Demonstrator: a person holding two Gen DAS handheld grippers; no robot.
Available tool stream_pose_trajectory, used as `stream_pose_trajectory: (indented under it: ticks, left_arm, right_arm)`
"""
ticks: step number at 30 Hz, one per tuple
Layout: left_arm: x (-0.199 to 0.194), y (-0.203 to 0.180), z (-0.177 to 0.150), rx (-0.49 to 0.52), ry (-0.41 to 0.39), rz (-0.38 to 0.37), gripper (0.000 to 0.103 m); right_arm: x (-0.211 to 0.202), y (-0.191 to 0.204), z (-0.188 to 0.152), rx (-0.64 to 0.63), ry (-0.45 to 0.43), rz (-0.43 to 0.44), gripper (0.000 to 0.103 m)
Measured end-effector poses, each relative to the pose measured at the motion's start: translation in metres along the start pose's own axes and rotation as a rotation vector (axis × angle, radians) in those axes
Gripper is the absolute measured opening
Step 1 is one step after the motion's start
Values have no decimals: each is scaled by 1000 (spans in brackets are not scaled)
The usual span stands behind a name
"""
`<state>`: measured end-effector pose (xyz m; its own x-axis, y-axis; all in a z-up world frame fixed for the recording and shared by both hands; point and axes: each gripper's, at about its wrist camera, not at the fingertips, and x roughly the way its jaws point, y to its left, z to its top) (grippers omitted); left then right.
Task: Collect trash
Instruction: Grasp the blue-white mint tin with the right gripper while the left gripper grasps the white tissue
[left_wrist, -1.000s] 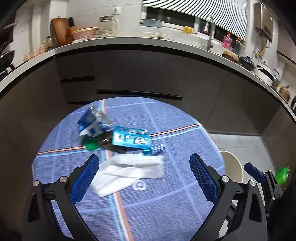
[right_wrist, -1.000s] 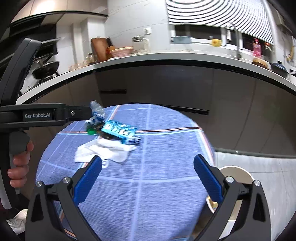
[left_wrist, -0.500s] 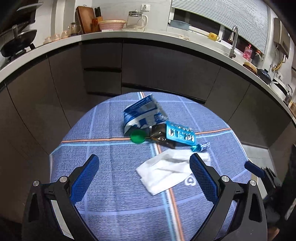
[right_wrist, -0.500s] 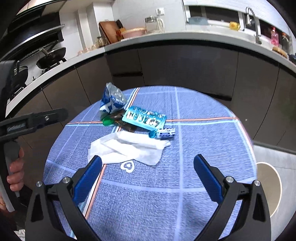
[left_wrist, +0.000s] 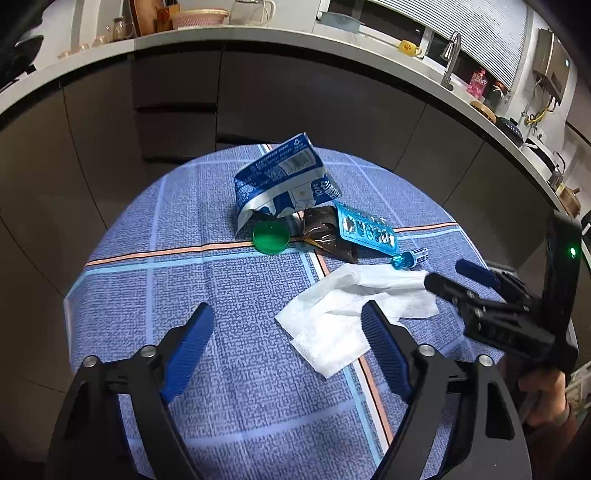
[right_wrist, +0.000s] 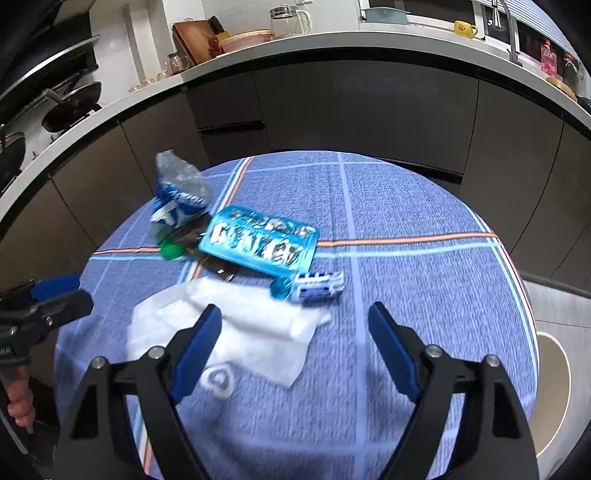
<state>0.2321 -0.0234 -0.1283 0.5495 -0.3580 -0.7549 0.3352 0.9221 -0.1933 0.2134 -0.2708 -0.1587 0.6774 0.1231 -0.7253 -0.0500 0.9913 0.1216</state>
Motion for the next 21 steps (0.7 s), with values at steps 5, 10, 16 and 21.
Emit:
stream_pose_trajectory:
  ticks: [5, 10, 16, 21]
  left_arm:
    - [13, -5, -1, 37, 29, -54, 71]
    - [33, -21, 5, 110, 53, -98, 71]
    - [59, -35, 18, 162, 91, -158, 68]
    - [79, -46, 24, 189, 140, -197, 65]
  right_arm:
    - [18, -6, 10, -4, 15, -17, 79]
    - [33, -11, 14, 2, 31, -23, 71]
    - [40, -13, 14, -7, 49, -26, 37]
    - [33, -13, 11, -19, 35, -36, 37]
